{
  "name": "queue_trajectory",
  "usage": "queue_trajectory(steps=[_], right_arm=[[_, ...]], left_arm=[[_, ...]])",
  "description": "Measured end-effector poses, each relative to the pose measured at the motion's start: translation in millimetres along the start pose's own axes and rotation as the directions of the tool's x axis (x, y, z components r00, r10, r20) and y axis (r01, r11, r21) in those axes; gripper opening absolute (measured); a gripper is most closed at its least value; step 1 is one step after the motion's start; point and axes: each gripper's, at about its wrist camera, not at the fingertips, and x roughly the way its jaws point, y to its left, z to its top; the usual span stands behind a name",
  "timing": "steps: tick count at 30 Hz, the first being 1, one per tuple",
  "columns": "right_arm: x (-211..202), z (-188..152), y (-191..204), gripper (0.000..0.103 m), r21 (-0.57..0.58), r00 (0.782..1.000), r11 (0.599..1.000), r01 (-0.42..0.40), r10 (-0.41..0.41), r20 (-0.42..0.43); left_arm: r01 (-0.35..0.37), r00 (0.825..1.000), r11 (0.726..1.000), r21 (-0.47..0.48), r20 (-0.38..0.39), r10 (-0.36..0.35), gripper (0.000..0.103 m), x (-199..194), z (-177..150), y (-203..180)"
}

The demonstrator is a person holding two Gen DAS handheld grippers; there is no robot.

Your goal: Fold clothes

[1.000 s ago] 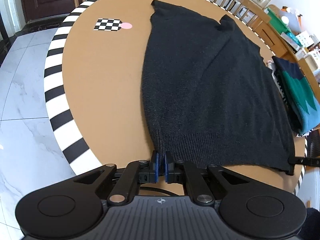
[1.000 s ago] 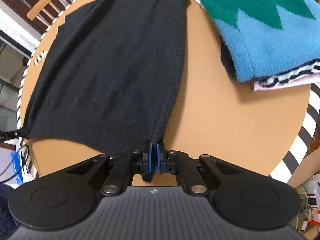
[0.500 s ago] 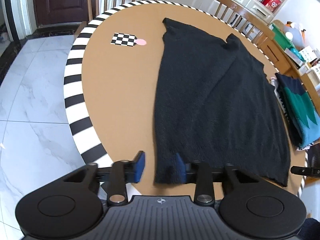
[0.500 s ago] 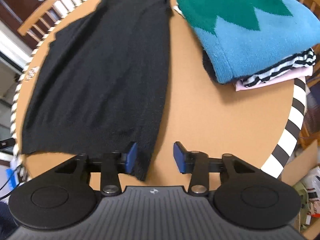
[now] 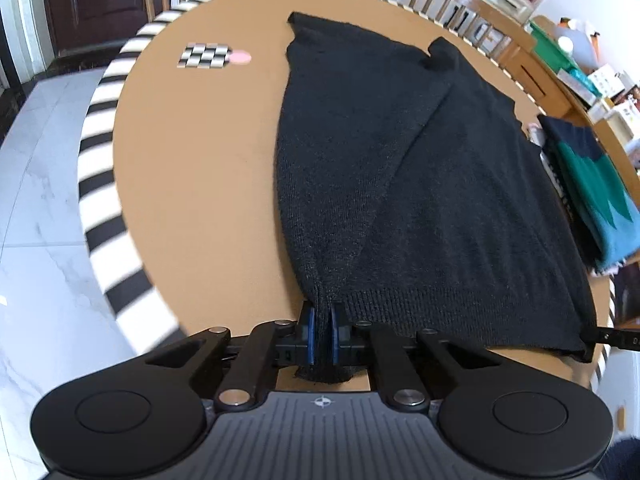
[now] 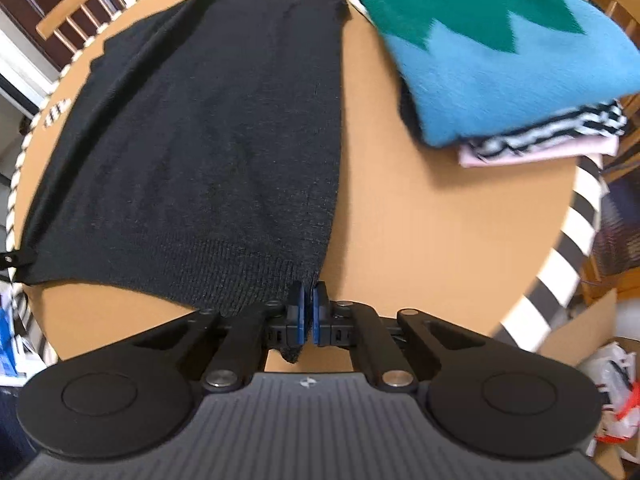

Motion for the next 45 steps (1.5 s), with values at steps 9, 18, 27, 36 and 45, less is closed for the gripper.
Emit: queue_trajectory(steps=[9, 18, 27, 36, 45], right_arm=[[-3, 9, -2, 0.010, -0.004, 0.998, 1.000, 0.000, -0.001, -0.062], [-54, 136, 2, 0.029, -0.247, 0.962, 0.967, 0.068, 0.002, 0.272], [36, 308, 49, 0.037, -0.432, 0.954, 0.899, 0.070, 0.066, 0.292], [128, 387, 68, 0.049, -0.541, 0.983, 0.837, 0.083, 0.020, 0.182], [161, 381, 91, 0.003, -0.696, 0.999, 0.717, -0.023, 0.033, 0.000]], left_arm=[[0.046, 0.998, 0.994, -0.097, -0.045, -0.051, 0.024, -16, 1, 24], [-0.011, 0.991, 0.972, 0.236, 0.134, -0.021, 0.054, 4, 140, -3], [-0.091, 0.974, 0.810, 0.579, 0.222, -0.048, 0.058, 99, 305, -56], [-0.018, 0.998, 0.602, 0.798, 0.053, -0.042, 0.063, 176, 317, -74], [0.212, 0.977, 0.774, 0.597, -0.111, -0.182, 0.010, 177, 319, -48]])
